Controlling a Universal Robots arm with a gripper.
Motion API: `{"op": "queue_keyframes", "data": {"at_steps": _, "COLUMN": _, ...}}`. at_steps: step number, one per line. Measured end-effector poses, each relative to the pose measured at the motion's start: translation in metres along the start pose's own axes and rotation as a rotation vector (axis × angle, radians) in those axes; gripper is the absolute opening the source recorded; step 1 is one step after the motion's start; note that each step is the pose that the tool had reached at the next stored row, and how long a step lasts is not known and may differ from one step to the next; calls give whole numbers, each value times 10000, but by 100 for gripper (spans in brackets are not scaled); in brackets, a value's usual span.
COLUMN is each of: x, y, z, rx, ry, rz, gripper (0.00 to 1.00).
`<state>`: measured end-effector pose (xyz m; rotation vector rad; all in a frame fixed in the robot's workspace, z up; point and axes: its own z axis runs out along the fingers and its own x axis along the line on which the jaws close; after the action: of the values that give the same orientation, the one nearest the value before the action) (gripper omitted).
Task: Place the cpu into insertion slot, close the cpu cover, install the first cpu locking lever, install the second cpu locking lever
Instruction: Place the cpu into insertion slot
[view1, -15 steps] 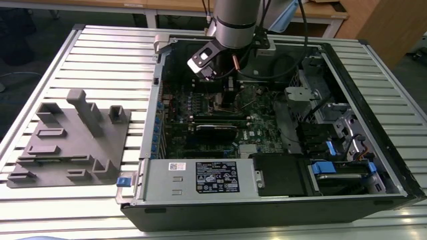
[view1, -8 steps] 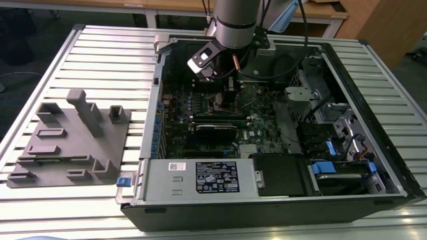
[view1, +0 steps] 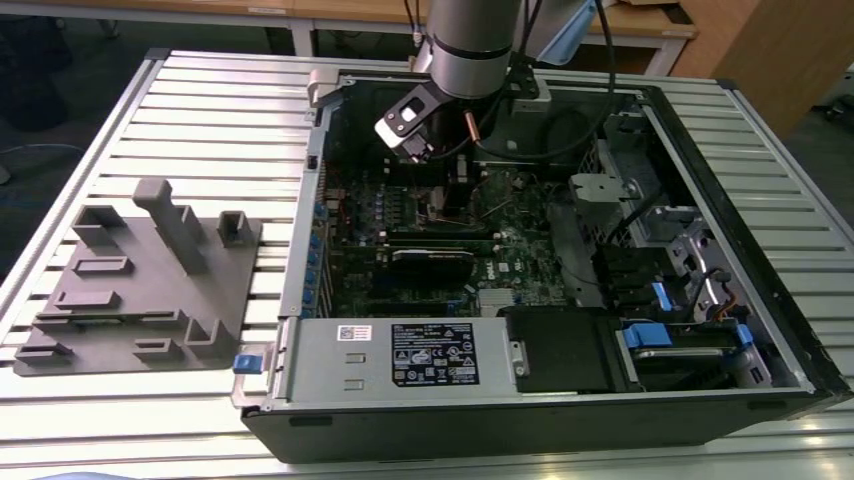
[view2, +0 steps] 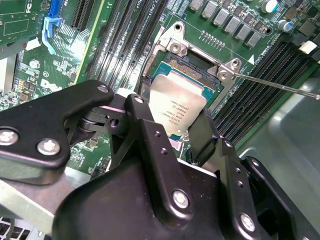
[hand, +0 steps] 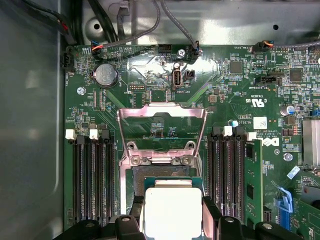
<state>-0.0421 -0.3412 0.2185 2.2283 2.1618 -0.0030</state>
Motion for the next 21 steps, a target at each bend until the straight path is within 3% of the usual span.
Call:
{"op": "queue_keyframes", "data": {"at_steps": 15, "x": 2, "y": -1, "z": 43, "rx": 1, "ry": -1, "rz": -19, "gripper": 54}}
{"op": "queue_keyframes", "data": {"at_steps": 21, "x": 4, "y": -1, "z": 52, "rx": -13, "ry": 13, "rz": -447, "gripper": 54}}
